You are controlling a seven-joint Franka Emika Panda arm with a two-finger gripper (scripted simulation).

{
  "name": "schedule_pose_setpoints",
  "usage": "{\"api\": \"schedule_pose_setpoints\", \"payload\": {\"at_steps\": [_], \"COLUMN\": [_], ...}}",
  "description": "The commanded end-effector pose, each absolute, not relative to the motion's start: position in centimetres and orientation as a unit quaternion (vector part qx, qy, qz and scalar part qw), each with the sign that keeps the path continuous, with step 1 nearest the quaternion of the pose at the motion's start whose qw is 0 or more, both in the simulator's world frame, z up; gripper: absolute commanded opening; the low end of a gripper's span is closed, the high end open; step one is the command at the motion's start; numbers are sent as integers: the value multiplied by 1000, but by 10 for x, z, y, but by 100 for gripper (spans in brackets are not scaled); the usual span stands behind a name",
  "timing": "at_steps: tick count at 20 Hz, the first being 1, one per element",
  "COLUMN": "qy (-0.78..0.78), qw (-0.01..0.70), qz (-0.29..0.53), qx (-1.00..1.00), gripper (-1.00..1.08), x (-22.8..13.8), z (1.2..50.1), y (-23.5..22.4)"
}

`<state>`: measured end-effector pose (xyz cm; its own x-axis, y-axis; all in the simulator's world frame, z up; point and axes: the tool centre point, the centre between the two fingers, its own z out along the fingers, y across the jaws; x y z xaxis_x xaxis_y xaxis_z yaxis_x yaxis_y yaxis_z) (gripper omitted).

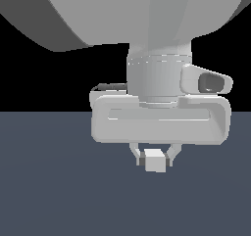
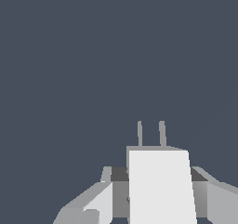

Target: Plug the charger into the wall socket.

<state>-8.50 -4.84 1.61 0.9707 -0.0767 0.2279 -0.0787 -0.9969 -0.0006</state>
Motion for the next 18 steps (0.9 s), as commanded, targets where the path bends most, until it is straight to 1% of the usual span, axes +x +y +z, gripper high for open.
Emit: {"api": "schedule_pose_setpoints", "payload": {"at_steps": [1,18], "qy": [-40,-53], "qw": [4,6], "qz": [115,115], "qx": [993,992], "gripper": [-100,-100], "x": [-80,-20], "z": [22,94], "y": [-49,-58]}}
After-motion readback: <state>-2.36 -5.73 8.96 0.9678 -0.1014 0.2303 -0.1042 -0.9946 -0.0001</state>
